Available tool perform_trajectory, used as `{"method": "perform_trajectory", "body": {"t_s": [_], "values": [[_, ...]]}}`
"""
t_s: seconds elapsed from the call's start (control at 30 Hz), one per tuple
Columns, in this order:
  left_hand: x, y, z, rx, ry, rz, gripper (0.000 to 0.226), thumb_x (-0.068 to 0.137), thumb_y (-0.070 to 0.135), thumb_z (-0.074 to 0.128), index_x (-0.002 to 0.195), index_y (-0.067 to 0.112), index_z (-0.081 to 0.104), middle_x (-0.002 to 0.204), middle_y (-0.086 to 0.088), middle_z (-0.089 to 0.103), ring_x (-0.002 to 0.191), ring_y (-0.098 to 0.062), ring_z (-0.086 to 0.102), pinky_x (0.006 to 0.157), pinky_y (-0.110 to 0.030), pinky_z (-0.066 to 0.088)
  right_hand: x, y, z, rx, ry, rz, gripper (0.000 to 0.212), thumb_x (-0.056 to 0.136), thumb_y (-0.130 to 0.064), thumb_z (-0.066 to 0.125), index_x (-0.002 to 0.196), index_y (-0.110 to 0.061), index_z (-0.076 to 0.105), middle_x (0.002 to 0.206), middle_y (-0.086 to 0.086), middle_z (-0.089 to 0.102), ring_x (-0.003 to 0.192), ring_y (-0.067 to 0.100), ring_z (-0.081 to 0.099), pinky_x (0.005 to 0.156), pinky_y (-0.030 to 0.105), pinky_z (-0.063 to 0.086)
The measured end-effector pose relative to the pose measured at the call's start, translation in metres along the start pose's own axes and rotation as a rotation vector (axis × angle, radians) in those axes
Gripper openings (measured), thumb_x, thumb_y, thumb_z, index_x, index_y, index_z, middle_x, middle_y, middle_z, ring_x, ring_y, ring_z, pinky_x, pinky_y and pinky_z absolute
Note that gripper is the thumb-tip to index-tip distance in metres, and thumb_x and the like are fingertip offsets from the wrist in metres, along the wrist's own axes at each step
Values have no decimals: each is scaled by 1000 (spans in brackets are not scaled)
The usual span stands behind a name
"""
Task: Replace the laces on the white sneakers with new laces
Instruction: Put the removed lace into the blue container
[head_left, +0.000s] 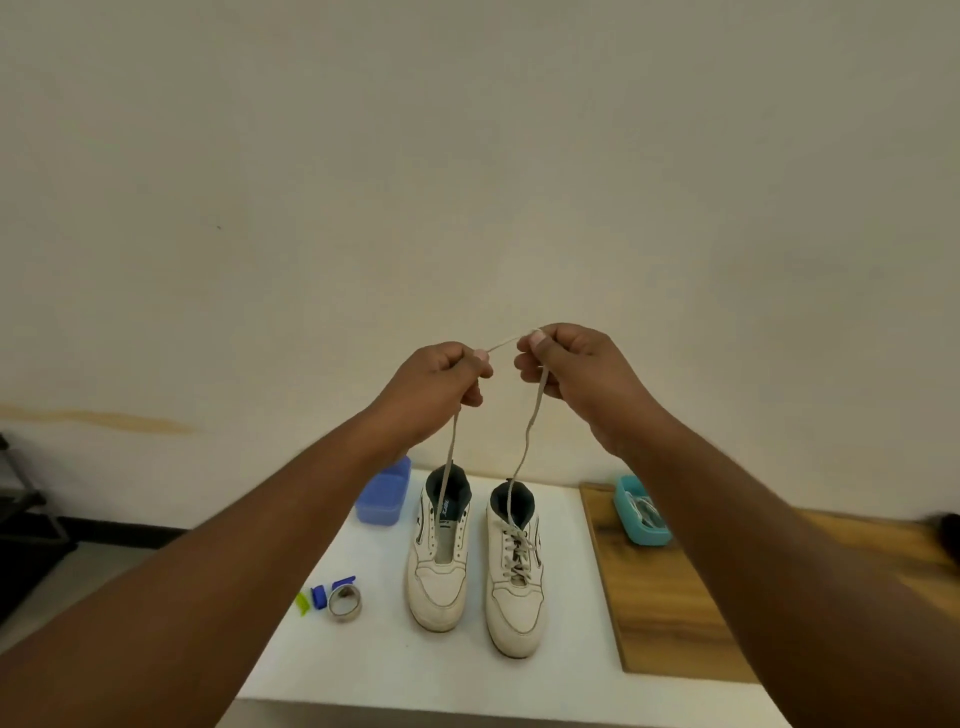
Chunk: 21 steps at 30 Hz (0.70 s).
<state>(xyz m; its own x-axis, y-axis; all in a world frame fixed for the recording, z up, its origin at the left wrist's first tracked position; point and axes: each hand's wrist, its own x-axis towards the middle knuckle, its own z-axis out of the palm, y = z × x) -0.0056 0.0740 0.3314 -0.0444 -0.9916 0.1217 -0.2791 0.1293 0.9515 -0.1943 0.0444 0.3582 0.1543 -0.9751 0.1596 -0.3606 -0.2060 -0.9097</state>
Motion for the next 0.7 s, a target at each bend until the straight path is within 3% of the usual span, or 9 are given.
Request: {"method": "perform_trajectory", "body": {"t_s": [0.2,0.27,0.3,0.37,0.43,0.53,0.63,0.7], "values": [[-19,7,-11,-42,-238,-50,33,107,34,42,102,13,68,74,1,60,91,-20,73,99,-47,52,27,-39,-41,226,258,30,23,106,-30,52,101,-18,71,100,2,78,94,21,73,82,34,54],[-24,13,-12,-67,-254,-72,32,107,32,42,104,12,67,75,1,59,90,-20,72,98,-46,52,37,-44,-57,108,329,20,21,103,-23,52,110,-14,70,106,2,74,90,20,68,79,33,52],[-25,19,-11,-88,-235,-83,32,107,31,42,105,12,67,76,1,59,90,-18,72,98,-45,53,38,-45,-61,-26,326,0,26,100,-18,52,121,-13,67,115,1,70,96,20,65,84,34,52],[-22,37,-10,-145,-184,-89,31,107,30,41,106,13,68,77,2,60,89,-17,72,98,-45,53,31,-45,-59,-222,201,-54,48,99,-13,53,146,-23,52,145,-1,56,127,16,56,108,35,45],[-17,60,-8,-212,-167,-83,31,107,31,42,106,15,68,80,2,61,89,-16,71,98,-44,54,13,-48,-48,-165,-57,-125,52,105,-20,52,155,-28,40,152,-4,50,138,12,47,109,27,40],[-9,97,-6,-294,-177,-82,30,106,32,44,108,16,69,81,1,62,85,-15,68,89,-38,56,-10,-57,-33,-2,-296,-160,37,110,-31,41,144,-22,53,131,-4,67,122,6,60,93,17,45],[-8,120,-6,-341,-177,-104,29,106,30,46,108,13,69,80,0,63,76,-14,62,73,-30,53,-14,-64,-35,97,-228,-179,36,111,-32,38,118,-13,68,101,4,71,94,14,67,92,29,54],[-10,127,-8,-423,-192,-122,28,106,29,46,109,11,68,85,-2,63,74,-15,59,71,-30,51,-11,-66,-43,127,-199,-173,29,109,-28,46,112,-11,69,90,7,66,86,18,62,91,37,56]]}}
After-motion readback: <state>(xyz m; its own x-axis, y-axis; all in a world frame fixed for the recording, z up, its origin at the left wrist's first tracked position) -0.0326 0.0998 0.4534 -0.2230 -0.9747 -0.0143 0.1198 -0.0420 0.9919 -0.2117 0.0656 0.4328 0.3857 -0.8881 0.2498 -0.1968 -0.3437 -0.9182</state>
